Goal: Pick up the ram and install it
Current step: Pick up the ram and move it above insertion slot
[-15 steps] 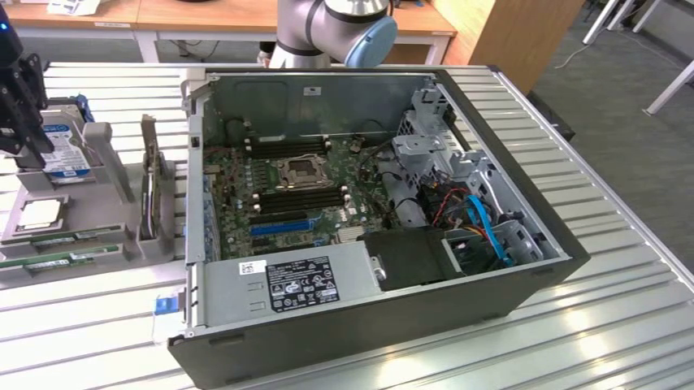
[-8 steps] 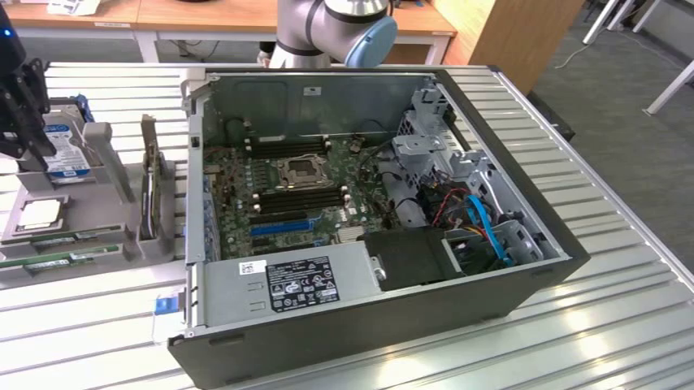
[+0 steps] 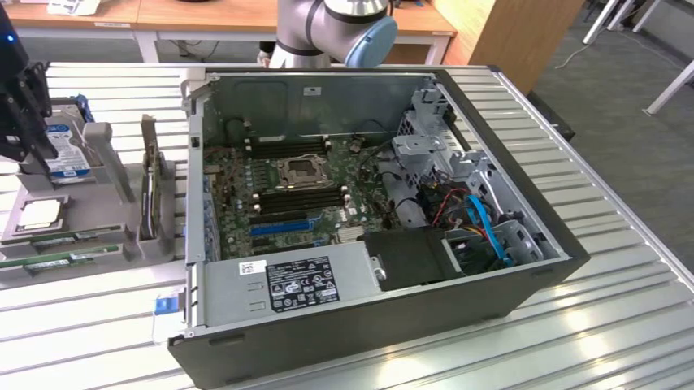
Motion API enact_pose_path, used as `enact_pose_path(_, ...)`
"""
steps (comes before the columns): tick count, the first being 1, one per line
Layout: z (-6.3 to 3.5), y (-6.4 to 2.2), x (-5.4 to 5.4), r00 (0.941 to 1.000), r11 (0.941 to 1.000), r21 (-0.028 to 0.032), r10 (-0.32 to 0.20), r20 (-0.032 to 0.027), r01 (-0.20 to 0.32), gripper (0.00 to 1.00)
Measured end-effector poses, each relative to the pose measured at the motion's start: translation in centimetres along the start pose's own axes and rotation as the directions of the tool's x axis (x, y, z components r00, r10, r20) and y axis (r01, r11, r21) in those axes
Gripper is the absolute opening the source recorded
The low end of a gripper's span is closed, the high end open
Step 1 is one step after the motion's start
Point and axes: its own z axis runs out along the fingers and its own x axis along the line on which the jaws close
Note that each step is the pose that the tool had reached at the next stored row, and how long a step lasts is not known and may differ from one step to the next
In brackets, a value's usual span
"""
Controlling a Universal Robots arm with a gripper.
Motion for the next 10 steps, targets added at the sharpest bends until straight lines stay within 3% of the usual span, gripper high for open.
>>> enact_pose_path(10,0.54,-0.02,0.01,1.0,1.0,-0.0001,0.0,0.0,0.0,0.31)
